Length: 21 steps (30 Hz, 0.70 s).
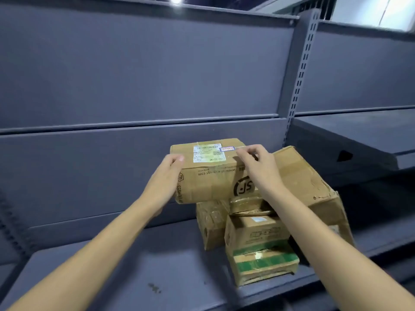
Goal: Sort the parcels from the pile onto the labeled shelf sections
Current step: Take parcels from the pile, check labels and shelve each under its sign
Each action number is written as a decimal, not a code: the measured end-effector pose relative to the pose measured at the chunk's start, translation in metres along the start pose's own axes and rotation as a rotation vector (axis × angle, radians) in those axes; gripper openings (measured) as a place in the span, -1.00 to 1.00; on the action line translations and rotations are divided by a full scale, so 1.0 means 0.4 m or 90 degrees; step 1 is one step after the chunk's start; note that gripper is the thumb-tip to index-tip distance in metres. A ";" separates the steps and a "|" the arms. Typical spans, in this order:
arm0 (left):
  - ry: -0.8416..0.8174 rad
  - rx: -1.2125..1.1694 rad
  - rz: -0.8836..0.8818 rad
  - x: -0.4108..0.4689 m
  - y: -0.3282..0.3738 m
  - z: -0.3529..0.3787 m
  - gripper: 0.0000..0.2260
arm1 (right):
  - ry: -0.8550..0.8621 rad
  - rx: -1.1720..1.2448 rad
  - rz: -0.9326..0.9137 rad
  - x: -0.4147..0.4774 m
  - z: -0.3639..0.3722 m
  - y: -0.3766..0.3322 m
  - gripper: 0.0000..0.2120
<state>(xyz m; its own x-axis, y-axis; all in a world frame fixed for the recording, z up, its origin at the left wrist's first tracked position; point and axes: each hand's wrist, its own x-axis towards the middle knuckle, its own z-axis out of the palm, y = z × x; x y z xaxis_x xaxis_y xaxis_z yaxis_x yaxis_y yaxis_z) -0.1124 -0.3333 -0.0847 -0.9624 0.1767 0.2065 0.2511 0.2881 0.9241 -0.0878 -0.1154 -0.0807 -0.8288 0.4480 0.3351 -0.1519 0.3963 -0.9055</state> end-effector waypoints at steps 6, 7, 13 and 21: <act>0.150 0.032 -0.040 -0.194 -0.040 -0.146 -0.84 | -0.113 0.127 -0.015 -0.174 0.102 -0.053 -0.91; 0.185 0.040 -0.052 -0.239 -0.050 -0.163 -0.86 | -0.132 0.139 -0.019 -0.210 0.121 -0.051 -0.91; 0.331 0.042 -0.035 -0.546 -0.132 -0.257 -0.90 | -0.212 0.167 -0.022 -0.484 0.242 -0.046 -0.66; 0.445 0.098 -0.002 -0.863 -0.288 -0.506 -0.76 | -0.298 0.159 -0.051 -0.807 0.442 -0.102 -0.62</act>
<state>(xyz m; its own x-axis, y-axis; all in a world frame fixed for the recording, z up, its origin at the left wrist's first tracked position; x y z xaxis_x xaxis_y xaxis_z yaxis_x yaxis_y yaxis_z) 0.1698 -0.6179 -0.1975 -0.7913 -0.4539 0.4097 0.2113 0.4258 0.8798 0.0906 -0.4181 -0.1979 -0.9520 -0.0038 0.3060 -0.3013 0.1869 -0.9350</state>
